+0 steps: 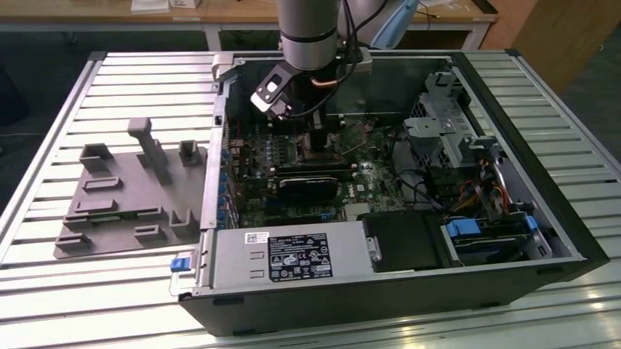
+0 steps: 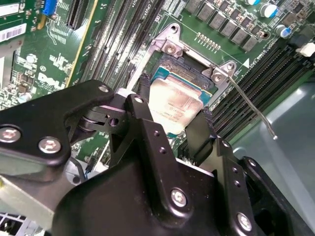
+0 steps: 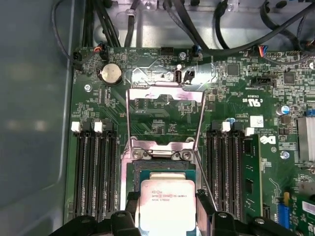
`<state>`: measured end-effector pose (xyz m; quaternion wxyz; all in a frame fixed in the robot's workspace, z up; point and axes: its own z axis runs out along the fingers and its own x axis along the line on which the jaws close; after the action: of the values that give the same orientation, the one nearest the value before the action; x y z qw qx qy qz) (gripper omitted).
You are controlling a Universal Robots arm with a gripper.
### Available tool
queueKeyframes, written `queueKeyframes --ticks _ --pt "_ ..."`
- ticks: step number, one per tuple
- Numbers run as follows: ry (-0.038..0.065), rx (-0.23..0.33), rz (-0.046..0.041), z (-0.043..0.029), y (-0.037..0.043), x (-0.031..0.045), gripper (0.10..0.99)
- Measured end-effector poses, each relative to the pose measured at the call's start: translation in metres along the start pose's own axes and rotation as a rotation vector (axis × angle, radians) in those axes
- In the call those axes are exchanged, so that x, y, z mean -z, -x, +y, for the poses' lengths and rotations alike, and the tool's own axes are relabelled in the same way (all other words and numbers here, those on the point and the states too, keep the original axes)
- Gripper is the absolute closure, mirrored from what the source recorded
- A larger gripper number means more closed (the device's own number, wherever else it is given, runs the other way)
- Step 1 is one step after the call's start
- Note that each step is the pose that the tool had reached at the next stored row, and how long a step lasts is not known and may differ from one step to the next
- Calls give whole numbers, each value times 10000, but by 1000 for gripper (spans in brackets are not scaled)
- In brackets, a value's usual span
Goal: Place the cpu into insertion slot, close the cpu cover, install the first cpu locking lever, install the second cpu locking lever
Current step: 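Place the cpu into insertion slot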
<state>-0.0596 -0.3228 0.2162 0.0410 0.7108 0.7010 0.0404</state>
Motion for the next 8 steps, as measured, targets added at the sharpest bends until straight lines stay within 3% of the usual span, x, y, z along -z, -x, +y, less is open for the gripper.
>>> queueKeyframes --ticks 8 --pt "-1 -2 -3 -12 -5 -99 549"
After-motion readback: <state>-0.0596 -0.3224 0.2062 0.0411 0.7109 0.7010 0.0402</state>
